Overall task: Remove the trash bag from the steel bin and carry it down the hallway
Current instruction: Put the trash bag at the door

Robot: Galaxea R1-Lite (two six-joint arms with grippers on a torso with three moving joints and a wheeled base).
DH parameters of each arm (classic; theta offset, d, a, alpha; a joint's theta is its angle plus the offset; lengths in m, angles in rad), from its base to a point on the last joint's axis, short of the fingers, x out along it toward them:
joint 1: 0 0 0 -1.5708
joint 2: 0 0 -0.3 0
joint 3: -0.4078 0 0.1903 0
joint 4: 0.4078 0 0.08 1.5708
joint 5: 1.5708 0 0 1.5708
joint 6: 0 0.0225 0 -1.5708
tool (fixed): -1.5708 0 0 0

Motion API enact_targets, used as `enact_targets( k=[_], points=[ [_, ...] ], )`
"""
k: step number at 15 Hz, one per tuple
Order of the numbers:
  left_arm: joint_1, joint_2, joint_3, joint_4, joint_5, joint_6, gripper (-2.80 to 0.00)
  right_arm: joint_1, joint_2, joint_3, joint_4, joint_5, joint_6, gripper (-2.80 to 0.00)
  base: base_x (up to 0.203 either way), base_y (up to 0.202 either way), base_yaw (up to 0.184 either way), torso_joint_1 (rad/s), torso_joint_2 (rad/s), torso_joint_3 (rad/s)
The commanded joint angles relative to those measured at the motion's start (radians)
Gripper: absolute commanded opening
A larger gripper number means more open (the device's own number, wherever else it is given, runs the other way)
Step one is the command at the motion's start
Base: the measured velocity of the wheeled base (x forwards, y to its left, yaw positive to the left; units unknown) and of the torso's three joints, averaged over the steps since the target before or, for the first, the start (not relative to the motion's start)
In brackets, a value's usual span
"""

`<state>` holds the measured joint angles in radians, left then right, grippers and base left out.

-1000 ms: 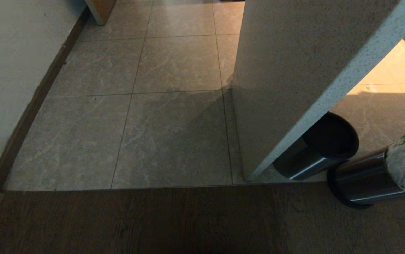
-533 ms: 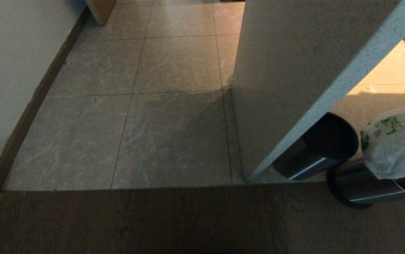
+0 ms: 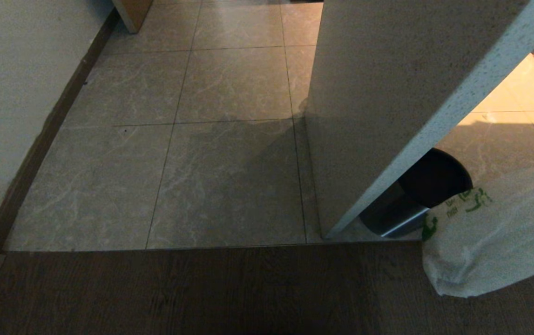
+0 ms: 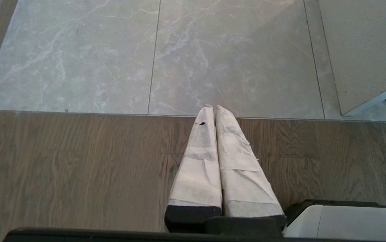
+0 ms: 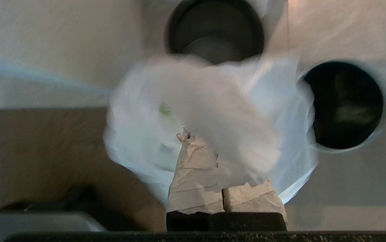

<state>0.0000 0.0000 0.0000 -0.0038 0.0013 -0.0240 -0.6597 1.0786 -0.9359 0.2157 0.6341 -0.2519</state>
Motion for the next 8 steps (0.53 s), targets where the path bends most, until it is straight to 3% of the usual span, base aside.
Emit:
enact_targets(
  k=[1,5,8],
  points=[
    [0.0,-0.001,0.001,-0.001,0.0,-0.001,-2.8,0.142,-0.091,0.091,0.004,-0.04,0.02,-2.8,0.0,0.0,0.0,0.0,0.0,0.0],
    [0.0,0.0,0.001,-0.001,0.0,-0.001,-2.8,0.518,-0.372,0.389,-0.006,-0.241,0.122,-2.8,0.0,0.0,0.0,0.0,0.0,0.0],
    [0.0,-0.002,0.001,-0.001,0.0,-0.001,-2.8,0.626,-0.595,0.624,-0.036,-0.368,0.156,-2.8,0.0,0.0,0.0,0.0,0.0,0.0]
  ],
)
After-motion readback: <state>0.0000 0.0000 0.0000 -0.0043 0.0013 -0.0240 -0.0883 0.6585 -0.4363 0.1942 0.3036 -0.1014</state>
